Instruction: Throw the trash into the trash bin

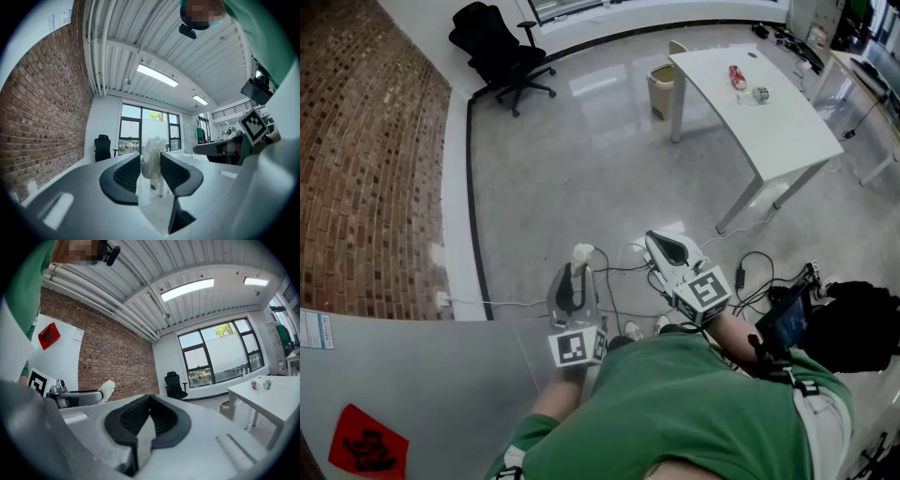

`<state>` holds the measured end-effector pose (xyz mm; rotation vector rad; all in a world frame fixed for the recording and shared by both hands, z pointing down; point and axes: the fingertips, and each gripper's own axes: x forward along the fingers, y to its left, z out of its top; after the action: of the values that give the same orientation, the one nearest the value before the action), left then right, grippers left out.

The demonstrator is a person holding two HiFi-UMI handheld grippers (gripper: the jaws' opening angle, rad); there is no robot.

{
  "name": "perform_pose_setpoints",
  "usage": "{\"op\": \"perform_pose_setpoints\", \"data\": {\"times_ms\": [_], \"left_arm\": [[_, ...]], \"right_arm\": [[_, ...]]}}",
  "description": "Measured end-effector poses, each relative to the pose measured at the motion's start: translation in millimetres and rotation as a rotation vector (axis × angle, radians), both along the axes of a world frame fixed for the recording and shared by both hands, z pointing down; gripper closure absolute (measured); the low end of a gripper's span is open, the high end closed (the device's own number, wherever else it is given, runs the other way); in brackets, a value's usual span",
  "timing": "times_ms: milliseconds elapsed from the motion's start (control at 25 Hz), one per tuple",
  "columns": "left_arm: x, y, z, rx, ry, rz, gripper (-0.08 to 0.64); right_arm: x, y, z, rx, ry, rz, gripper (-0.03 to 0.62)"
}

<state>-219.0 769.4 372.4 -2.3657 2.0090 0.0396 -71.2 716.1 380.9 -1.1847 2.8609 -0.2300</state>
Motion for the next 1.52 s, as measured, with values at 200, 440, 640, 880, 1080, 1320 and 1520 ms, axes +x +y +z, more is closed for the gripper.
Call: {"op": "perform_pose_setpoints", "data": {"times_ms": [200,440,640,880,1080,1320,1520], "left_arm": [[11,-1,1,-0.003,-0.019,-0.015,0.42],[21,-7,-1,0.01,-0.059,-0.052,0.423],[12,-28,-3,0.019,-0.083,-0.092,0.425],[0,-69,2,0.006,-0.104,-0.092,0.425],[-21,-114,0,0.009,-0.123,-0.08,0.425],[-72,-171,-11,0.024,-0.098,-0.08,0.425],[-117,-210,-6,0.037,-0.075,-0.073,0.425]], "right_arm": [[12,-8,0,0.011,0.001,0.007,0.589],[12,-10,-10,0.119,0.042,-0.031,0.589],[3,-28,-11,0.129,0.05,-0.042,0.588],[-6,-63,-8,0.117,0.049,-0.029,0.589],[-32,-105,-5,0.116,0.063,-0.015,0.589],[-80,-160,-11,0.099,0.071,-0.002,0.589],[-124,-202,-15,0.102,0.056,0.01,0.589]]}}
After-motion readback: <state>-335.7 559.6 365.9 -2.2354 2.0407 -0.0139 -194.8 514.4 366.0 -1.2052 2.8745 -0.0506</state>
